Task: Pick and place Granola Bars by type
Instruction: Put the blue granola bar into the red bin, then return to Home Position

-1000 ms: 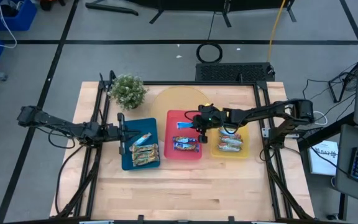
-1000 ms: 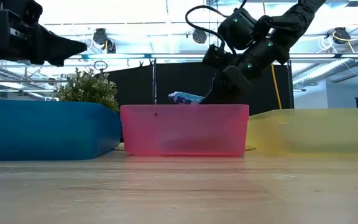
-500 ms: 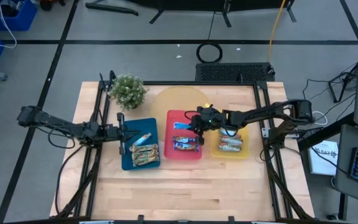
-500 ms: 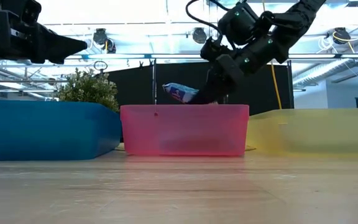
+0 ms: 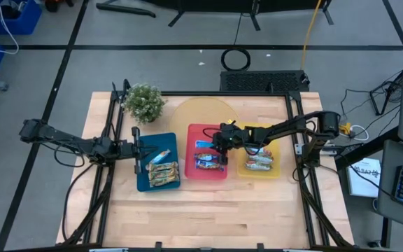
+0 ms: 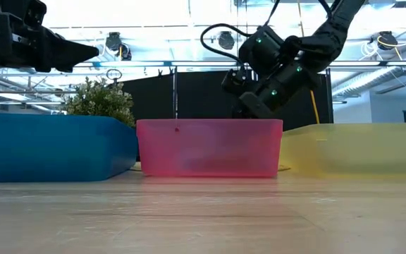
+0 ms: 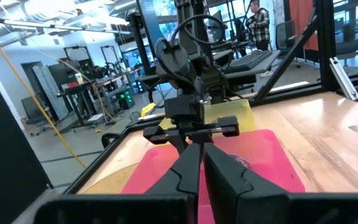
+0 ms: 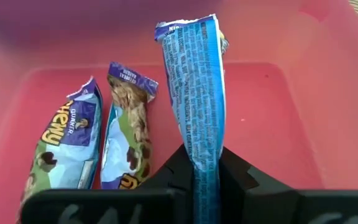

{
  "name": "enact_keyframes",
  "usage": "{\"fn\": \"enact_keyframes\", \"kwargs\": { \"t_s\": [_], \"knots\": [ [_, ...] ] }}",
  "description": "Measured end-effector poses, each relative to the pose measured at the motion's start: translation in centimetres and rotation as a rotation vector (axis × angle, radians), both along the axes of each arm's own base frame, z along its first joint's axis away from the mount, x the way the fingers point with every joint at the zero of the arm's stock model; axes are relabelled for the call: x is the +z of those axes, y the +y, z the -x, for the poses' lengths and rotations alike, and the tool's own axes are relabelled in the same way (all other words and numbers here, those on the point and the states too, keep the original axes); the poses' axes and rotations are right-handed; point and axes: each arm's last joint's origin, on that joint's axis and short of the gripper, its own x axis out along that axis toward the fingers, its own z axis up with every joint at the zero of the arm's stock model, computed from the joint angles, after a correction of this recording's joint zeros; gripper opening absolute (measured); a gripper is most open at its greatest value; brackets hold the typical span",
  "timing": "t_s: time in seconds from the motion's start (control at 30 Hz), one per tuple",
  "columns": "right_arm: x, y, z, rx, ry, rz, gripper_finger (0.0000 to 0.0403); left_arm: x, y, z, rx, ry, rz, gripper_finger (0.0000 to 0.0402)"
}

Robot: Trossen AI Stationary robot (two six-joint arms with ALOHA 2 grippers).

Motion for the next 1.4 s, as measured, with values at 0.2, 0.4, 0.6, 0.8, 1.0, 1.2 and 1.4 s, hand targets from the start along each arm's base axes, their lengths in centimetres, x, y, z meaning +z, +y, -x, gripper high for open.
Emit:
{"fn": "enact_keyframes", "kwargs": {
  "t_s": [0.2,0.4,0.6,0.8,1.0,1.2,1.4],
  "knots": [
    [0.2,0.1,0.3,0.010,0.019,0.007,0.0074,0.0,0.0,0.0,0.001,0.003,-0.016,0.0031],
    [1.7,0.1,0.6,0.019,-0.006,0.021,0.0100,0.0,0.1,0.0,0.049,0.006,-0.030,0.0031],
    [4.4,0.5,1.5,0.055,-0.053,0.066,0.0098,0.0,0.3,0.0,0.097,0.008,-0.030,0.0031],
    [8.1,1.6,5.2,0.183,-0.167,0.129,0.0049,-0.1,0.3,0.0,0.120,0.060,-0.051,0.0006],
    [10.1,2.6,11.3,0.253,-0.343,0.139,0.0004,0.4,0.3,-0.2,0.122,0.128,-0.119,0.0004],
    [10.1,3.1,16.6,0.176,-0.512,0.159,0.0001,1.7,0.1,0.3,0.058,0.122,-0.211,0.0003],
    [7.9,3.6,19.6,0.183,-0.723,0.165,0.0001,1.5,0.5,1.0,0.011,0.101,-0.231,0.0003]
  ]
}}
